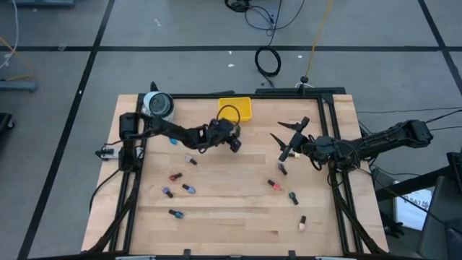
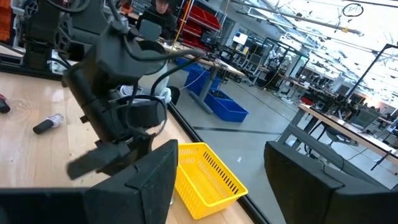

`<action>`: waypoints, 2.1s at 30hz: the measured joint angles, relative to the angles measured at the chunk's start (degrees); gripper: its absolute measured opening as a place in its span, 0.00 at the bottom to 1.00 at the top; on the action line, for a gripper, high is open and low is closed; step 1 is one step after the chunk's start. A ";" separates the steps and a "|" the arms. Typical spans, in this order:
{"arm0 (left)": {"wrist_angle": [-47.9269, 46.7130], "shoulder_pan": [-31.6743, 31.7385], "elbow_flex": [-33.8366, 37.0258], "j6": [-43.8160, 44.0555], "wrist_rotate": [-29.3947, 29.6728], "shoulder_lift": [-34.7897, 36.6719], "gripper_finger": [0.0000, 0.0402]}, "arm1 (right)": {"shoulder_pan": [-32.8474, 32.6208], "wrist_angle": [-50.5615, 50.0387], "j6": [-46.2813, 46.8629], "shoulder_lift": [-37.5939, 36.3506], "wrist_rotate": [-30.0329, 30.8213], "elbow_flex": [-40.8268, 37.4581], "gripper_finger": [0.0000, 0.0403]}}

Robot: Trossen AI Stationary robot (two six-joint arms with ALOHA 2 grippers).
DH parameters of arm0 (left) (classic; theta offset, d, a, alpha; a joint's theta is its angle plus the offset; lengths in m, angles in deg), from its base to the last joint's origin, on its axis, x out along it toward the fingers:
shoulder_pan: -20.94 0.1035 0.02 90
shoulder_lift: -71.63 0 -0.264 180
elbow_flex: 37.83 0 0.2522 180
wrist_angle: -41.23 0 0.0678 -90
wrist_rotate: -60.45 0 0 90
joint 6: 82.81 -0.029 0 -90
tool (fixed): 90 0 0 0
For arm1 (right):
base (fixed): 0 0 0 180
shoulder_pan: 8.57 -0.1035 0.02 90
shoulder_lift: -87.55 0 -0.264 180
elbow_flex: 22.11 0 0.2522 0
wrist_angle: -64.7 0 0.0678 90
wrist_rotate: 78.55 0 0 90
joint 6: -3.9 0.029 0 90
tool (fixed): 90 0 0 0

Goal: Pick & Place Nail Polish
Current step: Put the green nail polish bottle into the yellow bin

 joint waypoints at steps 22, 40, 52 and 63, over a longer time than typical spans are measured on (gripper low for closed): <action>-24.28 -4.75 -17.97 5.55 -3.14 -0.52 0.30 | -0.02 1.36 0.05 0.00 0.00 0.00 0.56; -37.10 -1.17 -22.51 11.10 -6.65 -1.50 0.58 | -0.02 2.31 -0.08 0.00 0.00 0.00 0.56; -40.06 1.03 -27.01 14.33 -3.97 -10.37 0.72 | -0.13 2.67 -0.58 0.02 0.07 0.02 0.56; -46.41 2.07 -29.11 13.79 -2.67 -11.95 0.57 | -0.13 2.21 -0.34 0.00 0.17 0.02 0.56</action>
